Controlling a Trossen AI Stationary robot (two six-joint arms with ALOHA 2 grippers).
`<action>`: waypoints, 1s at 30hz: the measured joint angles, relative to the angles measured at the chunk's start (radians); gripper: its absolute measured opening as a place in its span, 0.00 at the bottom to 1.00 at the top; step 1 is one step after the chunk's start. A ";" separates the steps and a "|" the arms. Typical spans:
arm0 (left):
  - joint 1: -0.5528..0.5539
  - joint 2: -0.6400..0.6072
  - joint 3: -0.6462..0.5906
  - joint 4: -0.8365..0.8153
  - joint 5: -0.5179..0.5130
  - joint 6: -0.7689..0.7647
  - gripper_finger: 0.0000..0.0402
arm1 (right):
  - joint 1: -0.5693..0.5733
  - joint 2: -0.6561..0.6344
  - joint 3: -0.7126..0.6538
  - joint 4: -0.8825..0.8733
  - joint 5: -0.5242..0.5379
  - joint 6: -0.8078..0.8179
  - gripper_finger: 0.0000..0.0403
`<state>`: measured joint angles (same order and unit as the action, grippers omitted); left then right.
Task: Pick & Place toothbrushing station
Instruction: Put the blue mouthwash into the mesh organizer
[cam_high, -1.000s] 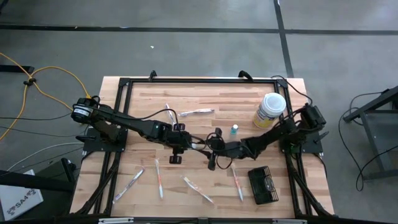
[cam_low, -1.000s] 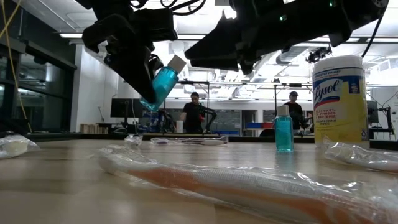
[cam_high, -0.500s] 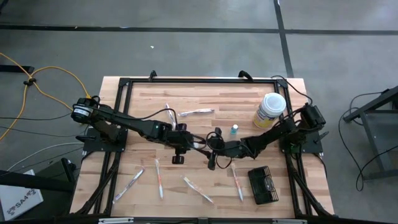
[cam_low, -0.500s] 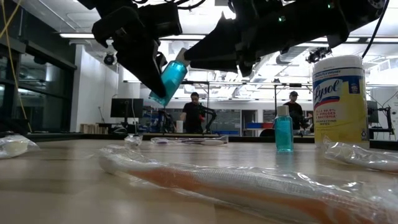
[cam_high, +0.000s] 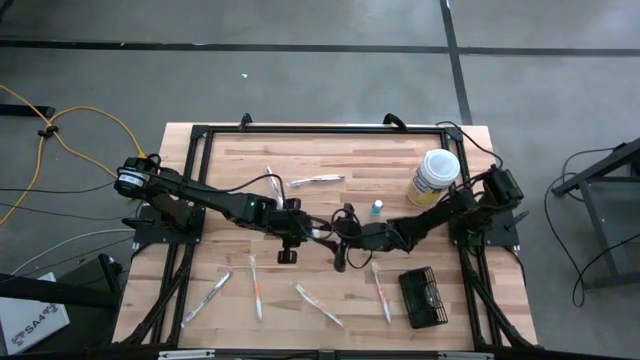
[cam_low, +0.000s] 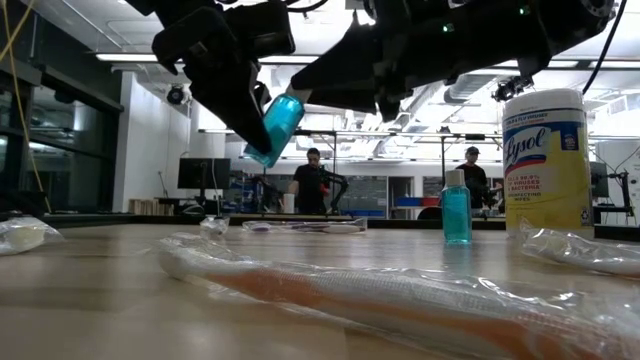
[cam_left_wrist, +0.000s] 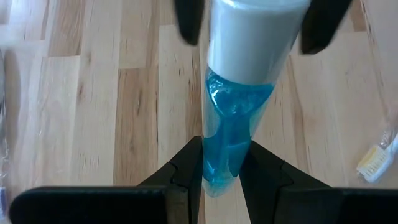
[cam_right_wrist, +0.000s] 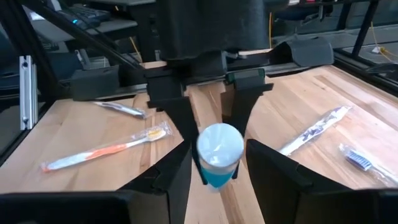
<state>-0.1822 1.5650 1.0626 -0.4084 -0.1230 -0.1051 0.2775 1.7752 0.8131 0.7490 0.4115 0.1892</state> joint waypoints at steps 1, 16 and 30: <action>0.000 0.000 0.000 0.002 0.000 0.000 0.20 | -0.002 0.000 0.000 0.000 0.001 0.001 0.36; 0.000 0.000 0.000 0.033 0.000 0.003 0.20 | -0.004 0.000 0.000 0.018 -0.045 -0.002 0.36; 0.000 0.000 0.000 0.028 0.015 0.010 0.20 | -0.004 0.000 0.000 0.019 -0.044 -0.002 0.36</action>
<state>-0.1822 1.5650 1.0626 -0.3805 -0.1076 -0.0956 0.2733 1.7752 0.8131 0.7677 0.3672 0.1871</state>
